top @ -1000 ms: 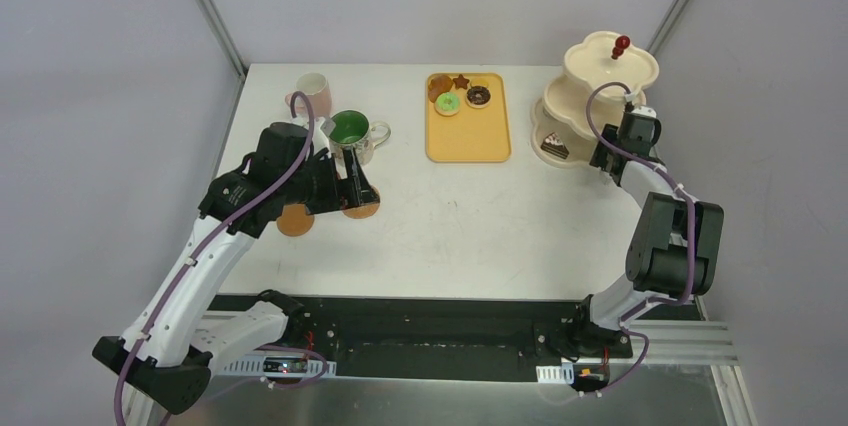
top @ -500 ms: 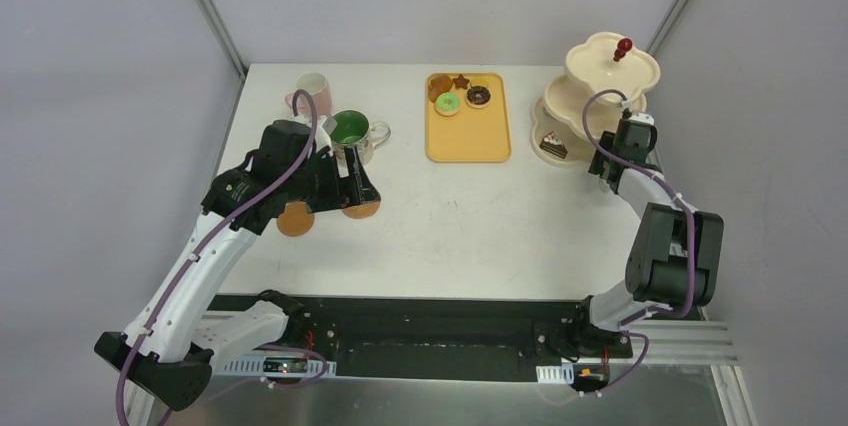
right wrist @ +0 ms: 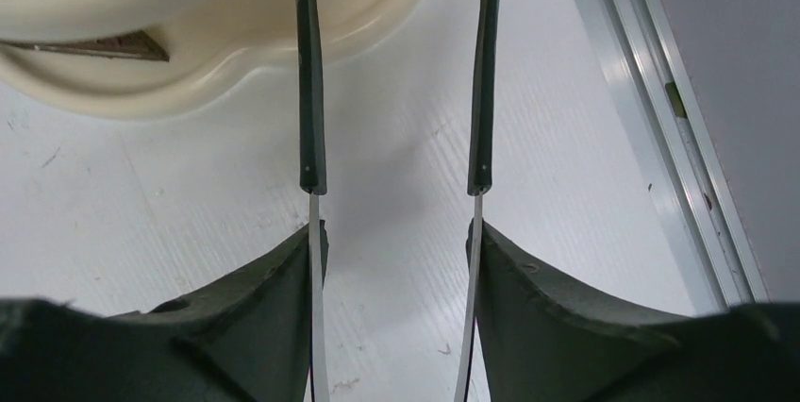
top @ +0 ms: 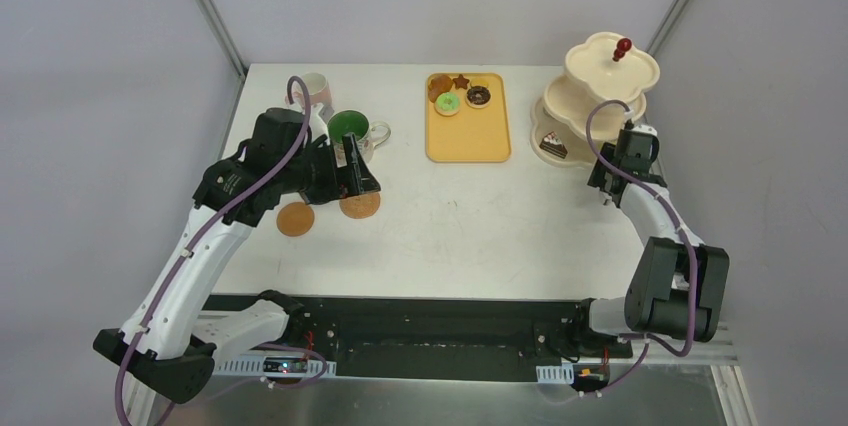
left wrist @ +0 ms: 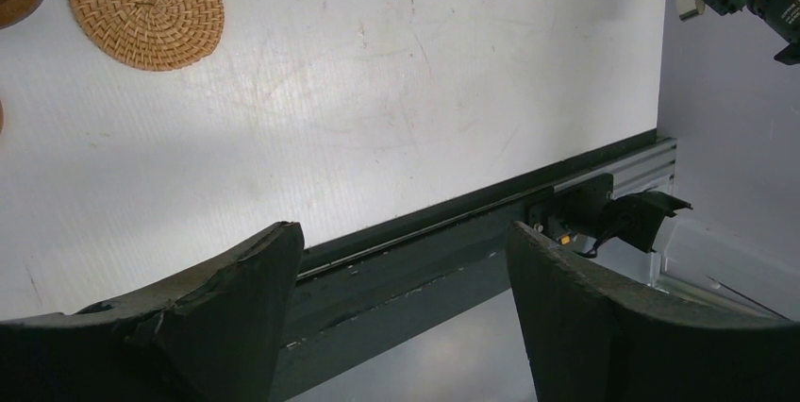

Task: Serve the afternoon tea
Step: Place the desert on the desert table.

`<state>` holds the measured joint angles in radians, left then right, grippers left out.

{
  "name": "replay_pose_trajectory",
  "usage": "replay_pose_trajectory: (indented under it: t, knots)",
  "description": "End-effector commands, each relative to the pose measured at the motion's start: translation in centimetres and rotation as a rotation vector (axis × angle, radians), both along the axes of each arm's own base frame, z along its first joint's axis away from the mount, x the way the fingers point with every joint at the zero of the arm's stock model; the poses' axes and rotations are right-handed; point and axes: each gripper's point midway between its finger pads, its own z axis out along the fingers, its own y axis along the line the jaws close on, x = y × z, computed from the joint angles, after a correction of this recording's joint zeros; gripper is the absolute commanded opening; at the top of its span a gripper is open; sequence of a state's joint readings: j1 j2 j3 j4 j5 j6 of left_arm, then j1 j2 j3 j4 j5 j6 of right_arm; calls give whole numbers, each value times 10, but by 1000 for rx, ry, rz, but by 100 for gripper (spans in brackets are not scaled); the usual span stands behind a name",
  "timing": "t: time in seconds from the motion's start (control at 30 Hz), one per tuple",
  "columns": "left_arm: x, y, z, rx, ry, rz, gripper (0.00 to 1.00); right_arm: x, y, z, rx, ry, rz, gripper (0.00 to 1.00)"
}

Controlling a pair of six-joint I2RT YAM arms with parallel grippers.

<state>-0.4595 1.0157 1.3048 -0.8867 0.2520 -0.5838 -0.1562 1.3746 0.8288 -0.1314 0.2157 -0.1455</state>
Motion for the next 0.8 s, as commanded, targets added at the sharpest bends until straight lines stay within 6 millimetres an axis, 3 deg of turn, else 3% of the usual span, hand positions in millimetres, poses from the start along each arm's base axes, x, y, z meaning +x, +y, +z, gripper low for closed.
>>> replay_pose_trajectory:
  t: [0.0,0.27,0.5,0.77]
  knots:
    - [-6,2,6,9,12,-2,81,-12,8,7,17,-11,-8,57]
    - [-11,3,11,12,23,-9,81,-37,25,19,47,-38,6,54]
    - [-12,-2,12,-4,41,-26,81,-57,65,21,114,30,118,46]
    - [-8,-7,12,-4,48,-54,81,-74,100,35,171,94,251,45]
